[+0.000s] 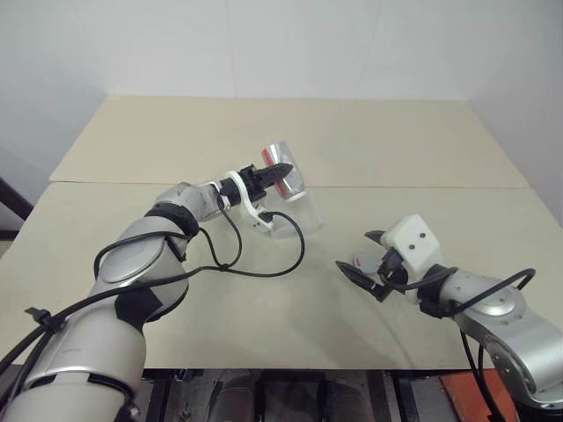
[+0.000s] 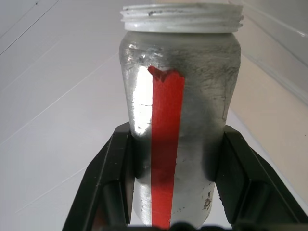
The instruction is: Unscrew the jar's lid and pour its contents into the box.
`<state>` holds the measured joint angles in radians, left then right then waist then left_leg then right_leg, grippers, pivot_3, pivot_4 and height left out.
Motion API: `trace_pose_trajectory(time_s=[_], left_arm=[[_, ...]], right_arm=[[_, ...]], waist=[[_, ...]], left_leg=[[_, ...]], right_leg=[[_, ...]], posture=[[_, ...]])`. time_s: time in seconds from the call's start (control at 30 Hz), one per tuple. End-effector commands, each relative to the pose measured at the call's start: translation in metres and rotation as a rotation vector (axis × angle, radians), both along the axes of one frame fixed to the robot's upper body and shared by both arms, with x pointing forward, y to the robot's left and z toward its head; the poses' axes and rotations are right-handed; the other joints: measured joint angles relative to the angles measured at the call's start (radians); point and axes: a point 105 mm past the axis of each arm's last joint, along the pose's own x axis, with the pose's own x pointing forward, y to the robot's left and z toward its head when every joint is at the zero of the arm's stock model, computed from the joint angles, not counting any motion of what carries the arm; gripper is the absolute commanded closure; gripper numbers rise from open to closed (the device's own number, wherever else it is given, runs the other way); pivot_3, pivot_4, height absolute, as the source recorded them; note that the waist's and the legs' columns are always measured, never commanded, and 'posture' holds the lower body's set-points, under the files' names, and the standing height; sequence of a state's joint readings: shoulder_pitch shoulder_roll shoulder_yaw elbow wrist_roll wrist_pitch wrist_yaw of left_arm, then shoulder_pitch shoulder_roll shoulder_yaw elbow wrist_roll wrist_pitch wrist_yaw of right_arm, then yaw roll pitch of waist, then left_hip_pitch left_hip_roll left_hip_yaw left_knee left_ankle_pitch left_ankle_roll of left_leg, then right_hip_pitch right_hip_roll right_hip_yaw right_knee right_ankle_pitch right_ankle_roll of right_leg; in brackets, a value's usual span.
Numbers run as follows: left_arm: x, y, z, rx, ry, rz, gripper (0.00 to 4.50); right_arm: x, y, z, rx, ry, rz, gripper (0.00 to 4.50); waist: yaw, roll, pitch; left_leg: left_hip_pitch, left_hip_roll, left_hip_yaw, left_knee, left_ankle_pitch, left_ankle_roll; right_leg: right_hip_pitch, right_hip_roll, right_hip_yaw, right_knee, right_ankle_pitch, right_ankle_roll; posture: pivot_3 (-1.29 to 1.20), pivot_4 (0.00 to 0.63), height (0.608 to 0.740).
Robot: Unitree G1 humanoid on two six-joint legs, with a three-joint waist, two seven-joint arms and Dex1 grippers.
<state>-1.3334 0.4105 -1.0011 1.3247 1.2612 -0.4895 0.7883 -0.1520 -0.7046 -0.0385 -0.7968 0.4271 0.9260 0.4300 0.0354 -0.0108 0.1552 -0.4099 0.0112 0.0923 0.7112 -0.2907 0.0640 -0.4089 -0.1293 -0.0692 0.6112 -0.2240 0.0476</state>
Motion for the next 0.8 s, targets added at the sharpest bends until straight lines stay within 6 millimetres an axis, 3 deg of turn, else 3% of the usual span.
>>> trace_pose_trajectory(time_s=[0.03, 0.27, 0.33, 0.4, 0.6, 0.8], left_arm=[[0.006, 0.014, 0.017, -0.262, 0.130, 0.085, 2.55], [0.012, 0.053, 0.014, -0.962, 0.617, 0.171, 2.55], [0.010, 0.062, 0.019, -1.299, 0.800, 0.082, 2.55], [0.000, 0.071, 0.021, -1.522, 0.933, -0.047, 2.55], [-0.045, 0.081, 0.007, -1.809, 1.154, -0.132, 2.55], [-0.074, 0.092, -0.023, -1.892, 1.215, -0.002, 2.55]], right_arm=[[0.001, 0.003, 0.009, -0.008, -0.048, 0.012, 0.03], [0.000, 0.002, 0.007, -0.012, -0.049, 0.002, 0.03], [-0.001, 0.001, 0.006, -0.012, -0.047, 0.000, 0.03], [-0.002, 0.002, 0.005, -0.013, -0.047, 0.001, 0.03], [0.001, 0.008, 0.001, 0.002, -0.042, 0.029, 0.03], [0.007, 0.013, -0.003, 0.004, -0.042, 0.057, 0.03]], waist=[[-0.002, 0.000, 0.000], [-0.024, 0.000, 0.000], [-0.025, 0.001, 0.000], [-0.026, 0.001, 0.000], [-0.048, 0.001, -0.001], [-0.044, 0.001, -0.001]], left_leg=[[0.000, 0.000, 0.000, 0.000, 0.000, 0.000], [0.001, 0.002, 0.002, 0.001, 0.001, -0.001], [0.001, 0.002, 0.002, 0.002, 0.001, -0.001], [0.002, 0.003, 0.001, 0.002, 0.001, -0.002], [0.005, 0.003, 0.000, 0.002, 0.001, -0.002], [0.011, 0.003, -0.001, 0.002, 0.002, -0.003]], right_leg=[[0.000, 0.000, 0.000, 0.000, 0.000, 0.000], [-0.001, 0.000, 0.000, 0.002, 0.000, 0.000], [0.000, 0.000, 0.000, 0.003, 0.000, 0.000], [0.000, -0.001, 0.000, 0.004, 0.000, 0.000], [0.003, -0.001, 0.001, 0.004, 0.000, 0.000], [0.008, -0.001, 0.004, 0.004, 0.000, -0.001]], posture=[[0.00, 0.150, 0.740], [0.00, 0.150, 0.740], [0.00, 0.150, 0.740], [0.00, 0.150, 0.740], [0.00, 0.150, 0.740], [0.00, 0.150, 0.740]])
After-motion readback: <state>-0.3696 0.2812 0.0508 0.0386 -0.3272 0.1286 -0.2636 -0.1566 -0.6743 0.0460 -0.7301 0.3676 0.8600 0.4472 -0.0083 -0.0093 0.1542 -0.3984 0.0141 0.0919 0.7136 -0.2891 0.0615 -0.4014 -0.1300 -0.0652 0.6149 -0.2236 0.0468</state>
